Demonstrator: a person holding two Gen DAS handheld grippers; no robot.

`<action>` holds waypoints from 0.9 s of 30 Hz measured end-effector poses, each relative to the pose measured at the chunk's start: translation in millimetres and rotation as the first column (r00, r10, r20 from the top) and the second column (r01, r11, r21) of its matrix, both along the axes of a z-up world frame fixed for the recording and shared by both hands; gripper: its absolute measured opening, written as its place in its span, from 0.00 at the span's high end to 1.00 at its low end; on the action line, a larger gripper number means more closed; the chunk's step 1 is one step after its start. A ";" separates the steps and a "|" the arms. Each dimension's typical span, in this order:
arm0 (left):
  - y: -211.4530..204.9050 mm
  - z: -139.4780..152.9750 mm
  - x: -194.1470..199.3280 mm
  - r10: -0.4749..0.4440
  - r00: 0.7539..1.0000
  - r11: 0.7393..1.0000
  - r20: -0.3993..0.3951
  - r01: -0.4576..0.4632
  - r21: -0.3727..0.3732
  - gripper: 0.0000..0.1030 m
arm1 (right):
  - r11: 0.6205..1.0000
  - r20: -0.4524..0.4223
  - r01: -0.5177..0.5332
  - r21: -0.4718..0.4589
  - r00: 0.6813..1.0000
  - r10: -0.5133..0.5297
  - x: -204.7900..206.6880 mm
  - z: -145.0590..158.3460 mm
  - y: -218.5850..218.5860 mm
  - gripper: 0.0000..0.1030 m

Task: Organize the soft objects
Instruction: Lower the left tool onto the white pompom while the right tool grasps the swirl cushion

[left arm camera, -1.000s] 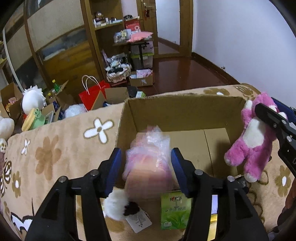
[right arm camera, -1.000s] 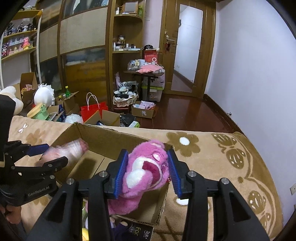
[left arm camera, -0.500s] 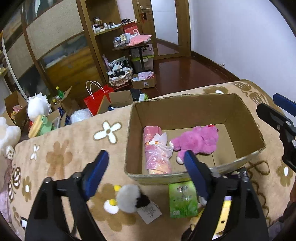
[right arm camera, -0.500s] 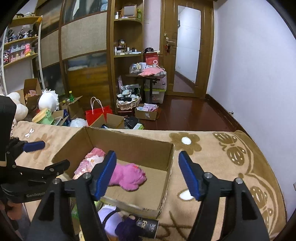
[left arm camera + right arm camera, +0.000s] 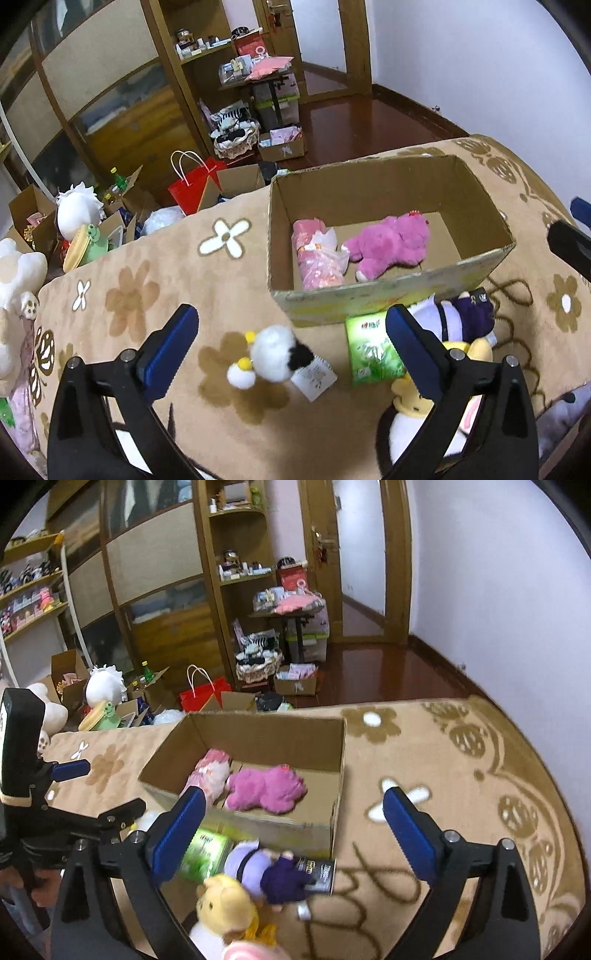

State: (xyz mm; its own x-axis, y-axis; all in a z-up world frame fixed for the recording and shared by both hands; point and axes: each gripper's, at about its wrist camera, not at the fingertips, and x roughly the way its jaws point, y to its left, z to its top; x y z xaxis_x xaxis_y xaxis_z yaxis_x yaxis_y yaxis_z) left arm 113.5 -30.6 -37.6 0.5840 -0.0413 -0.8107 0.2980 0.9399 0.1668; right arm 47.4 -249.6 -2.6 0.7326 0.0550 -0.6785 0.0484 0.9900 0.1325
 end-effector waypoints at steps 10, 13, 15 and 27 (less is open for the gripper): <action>8.4 -22.9 -2.4 0.017 0.991 0.999 -0.136 -0.012 0.038 0.02 | 1.000 -0.108 0.022 0.013 0.994 -0.020 -31.8 -17.3 -2.5 0.02; 11.1 -29.4 1.1 0.022 0.985 0.999 -0.173 -0.014 0.046 0.02 | 1.000 -0.156 0.019 0.024 0.988 -0.015 -40.4 -27.4 -1.7 0.02; 12.5 -34.4 3.6 0.023 0.981 0.999 -0.194 -0.013 0.053 0.02 | 0.999 -0.179 0.012 0.036 0.984 -0.005 -44.4 -32.9 -2.0 0.02; 18.4 -73.1 28.0 0.059 0.950 0.995 -0.306 -0.033 0.089 0.02 | 0.998 -0.321 -0.034 0.049 0.946 0.048 -46.1 -72.6 10.6 0.03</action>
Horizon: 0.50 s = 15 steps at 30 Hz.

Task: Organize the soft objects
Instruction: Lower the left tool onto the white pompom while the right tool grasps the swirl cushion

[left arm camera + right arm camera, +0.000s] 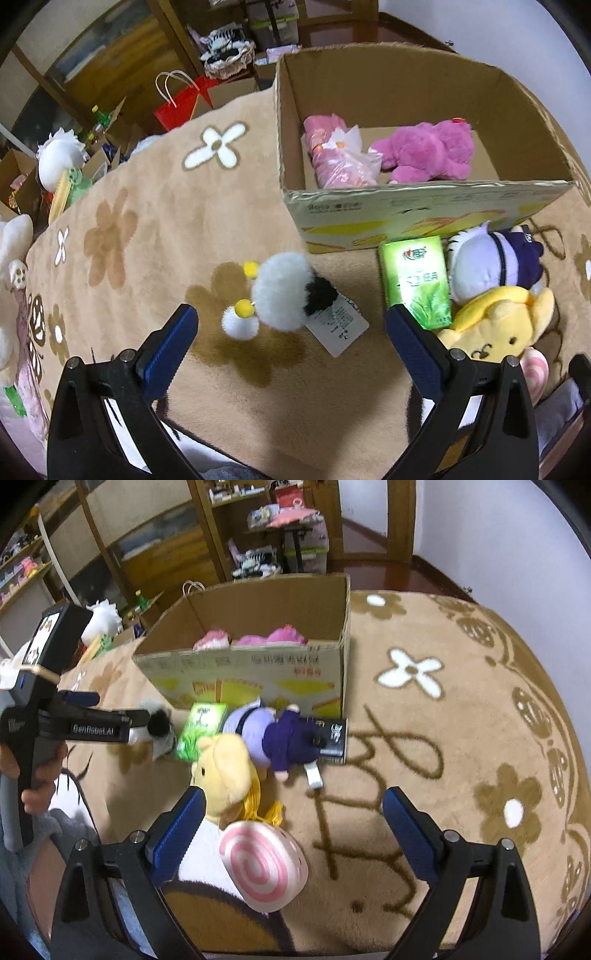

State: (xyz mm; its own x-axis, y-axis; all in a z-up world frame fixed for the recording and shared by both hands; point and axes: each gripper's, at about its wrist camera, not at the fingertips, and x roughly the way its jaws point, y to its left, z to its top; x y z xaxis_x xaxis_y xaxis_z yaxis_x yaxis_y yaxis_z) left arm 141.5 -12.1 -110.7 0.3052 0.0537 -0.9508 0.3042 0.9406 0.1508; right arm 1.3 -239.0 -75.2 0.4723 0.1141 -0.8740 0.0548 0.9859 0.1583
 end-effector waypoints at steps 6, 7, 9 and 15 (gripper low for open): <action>0.9 -16.1 12.6 0.025 0.999 1.000 -0.041 -0.024 0.011 0.02 | 1.000 -0.059 -0.019 0.018 0.998 0.020 1.3 -15.9 2.7 0.08; 1.6 -19.7 14.8 0.035 0.998 0.999 -0.052 -0.034 0.007 0.02 | 0.999 -0.069 -0.022 0.023 0.997 0.023 1.6 -18.3 2.9 0.08; 3.6 -26.7 18.8 0.057 0.996 0.998 -0.073 -0.057 0.005 0.02 | 0.999 -0.094 -0.029 0.035 0.995 0.032 2.6 -25.5 4.0 0.10; 10.9 -42.2 26.2 0.123 0.987 0.992 -0.101 -0.123 0.006 0.02 | 0.997 -0.146 -0.048 0.065 0.988 0.057 5.0 -40.9 8.1 0.18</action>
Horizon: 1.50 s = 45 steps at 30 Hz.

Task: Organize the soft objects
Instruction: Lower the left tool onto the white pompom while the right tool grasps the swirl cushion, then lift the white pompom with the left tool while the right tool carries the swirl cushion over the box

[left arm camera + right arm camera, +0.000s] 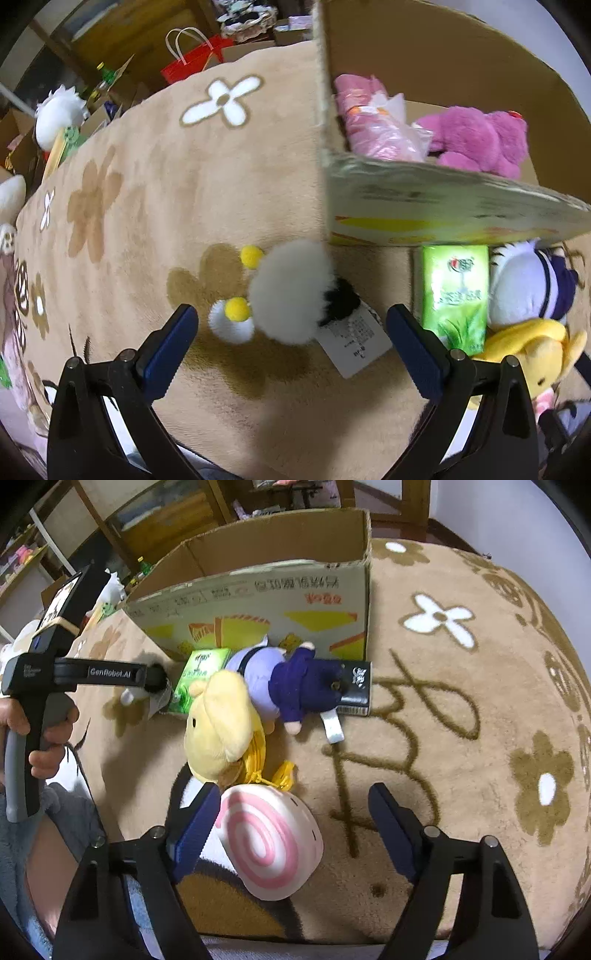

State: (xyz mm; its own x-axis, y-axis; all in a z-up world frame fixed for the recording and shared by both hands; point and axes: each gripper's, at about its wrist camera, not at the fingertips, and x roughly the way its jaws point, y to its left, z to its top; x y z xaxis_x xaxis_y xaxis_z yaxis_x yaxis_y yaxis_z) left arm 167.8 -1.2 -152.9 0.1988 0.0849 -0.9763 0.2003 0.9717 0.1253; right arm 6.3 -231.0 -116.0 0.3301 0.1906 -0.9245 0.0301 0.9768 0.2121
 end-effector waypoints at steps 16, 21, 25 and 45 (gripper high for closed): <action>14.2 -18.9 16.7 0.106 0.994 0.994 0.035 -0.106 -0.004 0.19 | 0.996 -0.079 -0.052 0.074 0.995 0.058 3.1 -18.8 6.2 0.66; 18.5 -22.5 17.8 0.113 0.994 0.991 -0.006 -0.114 -0.065 0.46 | 0.995 -0.076 -0.080 0.063 0.994 0.085 0.3 -16.6 13.0 0.77; 15.2 -20.9 11.8 0.100 0.995 0.993 -0.005 -0.100 -0.067 0.56 | 0.996 -0.073 -0.066 0.063 0.995 0.070 0.3 -15.1 11.0 0.78; 9.0 33.1 -33.1 0.057 0.987 0.997 0.148 -0.048 -0.062 0.57 | 0.996 0.150 0.086 -0.025 0.985 -0.081 -1.7 31.5 -27.0 0.84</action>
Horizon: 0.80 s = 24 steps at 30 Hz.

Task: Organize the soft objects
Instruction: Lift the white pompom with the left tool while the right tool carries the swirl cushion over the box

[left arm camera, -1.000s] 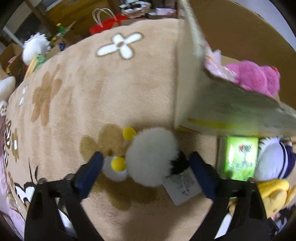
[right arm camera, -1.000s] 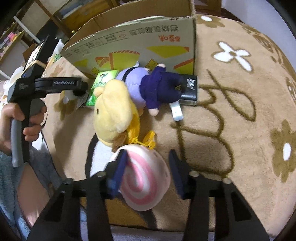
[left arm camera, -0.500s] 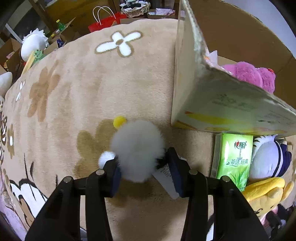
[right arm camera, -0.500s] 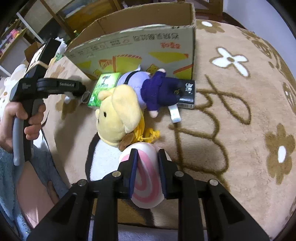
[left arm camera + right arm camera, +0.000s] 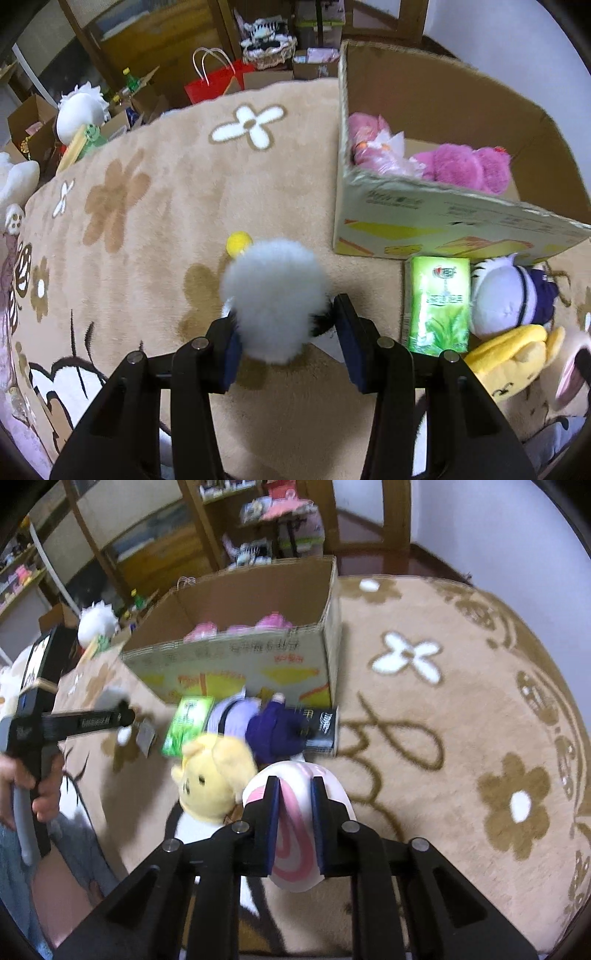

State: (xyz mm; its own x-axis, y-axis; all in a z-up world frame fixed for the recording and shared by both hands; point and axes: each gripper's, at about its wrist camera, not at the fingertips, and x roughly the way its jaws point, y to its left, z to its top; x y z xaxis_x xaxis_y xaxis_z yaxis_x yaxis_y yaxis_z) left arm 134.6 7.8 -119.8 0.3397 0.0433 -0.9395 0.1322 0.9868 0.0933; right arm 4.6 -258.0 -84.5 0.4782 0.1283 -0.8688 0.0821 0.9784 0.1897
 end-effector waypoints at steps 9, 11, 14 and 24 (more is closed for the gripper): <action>-0.6 39.9 -17.6 -0.033 0.987 0.999 0.155 0.039 -0.037 0.57 | 0.998 0.178 0.055 -0.018 0.983 -0.051 -2.3 31.5 -6.9 0.84; -2.7 49.9 -22.6 -0.046 0.979 0.997 0.197 0.056 -0.045 0.57 | 0.998 0.213 0.059 -0.017 0.976 -0.054 -2.1 38.7 -7.0 0.84; -7.9 69.5 -31.8 -0.071 0.955 0.995 0.288 0.088 -0.045 0.57 | 0.998 0.263 0.058 -0.024 0.964 -0.050 -2.3 49.8 -4.2 0.84; -29.4 114.5 -55.1 -0.121 0.849 0.986 0.515 0.162 -0.035 0.57 | 0.993 0.426 0.057 -0.104 0.905 -0.007 7.9 91.1 8.4 0.84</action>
State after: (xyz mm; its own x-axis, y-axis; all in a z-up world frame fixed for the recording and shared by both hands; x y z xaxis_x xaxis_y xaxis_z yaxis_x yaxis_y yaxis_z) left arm 79.5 -21.6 -5.3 0.7682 -0.1047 -0.6315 0.2252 0.9677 0.1134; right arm 12.5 -249.6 6.6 0.8068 0.0209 -0.5904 0.0499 0.9934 0.1034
